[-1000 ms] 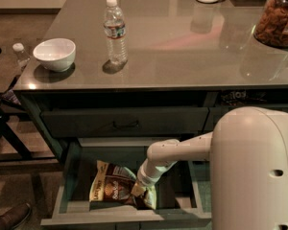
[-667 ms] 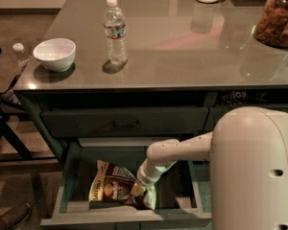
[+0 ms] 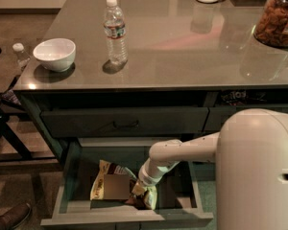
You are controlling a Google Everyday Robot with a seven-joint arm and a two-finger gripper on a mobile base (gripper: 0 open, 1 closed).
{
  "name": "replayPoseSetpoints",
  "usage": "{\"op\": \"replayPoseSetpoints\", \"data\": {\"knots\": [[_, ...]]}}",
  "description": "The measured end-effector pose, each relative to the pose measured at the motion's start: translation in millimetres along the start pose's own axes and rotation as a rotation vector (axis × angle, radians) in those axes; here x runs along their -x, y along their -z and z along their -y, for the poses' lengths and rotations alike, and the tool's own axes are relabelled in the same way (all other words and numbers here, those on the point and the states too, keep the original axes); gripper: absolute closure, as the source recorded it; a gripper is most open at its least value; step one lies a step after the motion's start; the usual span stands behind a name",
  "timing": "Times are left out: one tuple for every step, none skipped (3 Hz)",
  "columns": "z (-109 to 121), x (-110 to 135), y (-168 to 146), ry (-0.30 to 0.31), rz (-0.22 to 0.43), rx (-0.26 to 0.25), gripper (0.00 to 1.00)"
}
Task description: Pick brown chip bag from middle drawer and place on counter
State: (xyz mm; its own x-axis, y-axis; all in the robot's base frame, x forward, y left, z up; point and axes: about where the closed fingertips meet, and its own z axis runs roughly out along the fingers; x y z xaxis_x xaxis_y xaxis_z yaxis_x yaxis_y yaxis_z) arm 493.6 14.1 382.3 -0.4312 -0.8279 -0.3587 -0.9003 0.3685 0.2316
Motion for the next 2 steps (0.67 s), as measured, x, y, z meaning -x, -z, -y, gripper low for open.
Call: {"op": "replayPoseSetpoints", "data": {"knots": [[-2.0,-5.4,23.1,-0.047,0.024,-0.036,1.00],[-3.5,-19.7,60.4,-0.108,0.038,-0.106,1.00]]}}
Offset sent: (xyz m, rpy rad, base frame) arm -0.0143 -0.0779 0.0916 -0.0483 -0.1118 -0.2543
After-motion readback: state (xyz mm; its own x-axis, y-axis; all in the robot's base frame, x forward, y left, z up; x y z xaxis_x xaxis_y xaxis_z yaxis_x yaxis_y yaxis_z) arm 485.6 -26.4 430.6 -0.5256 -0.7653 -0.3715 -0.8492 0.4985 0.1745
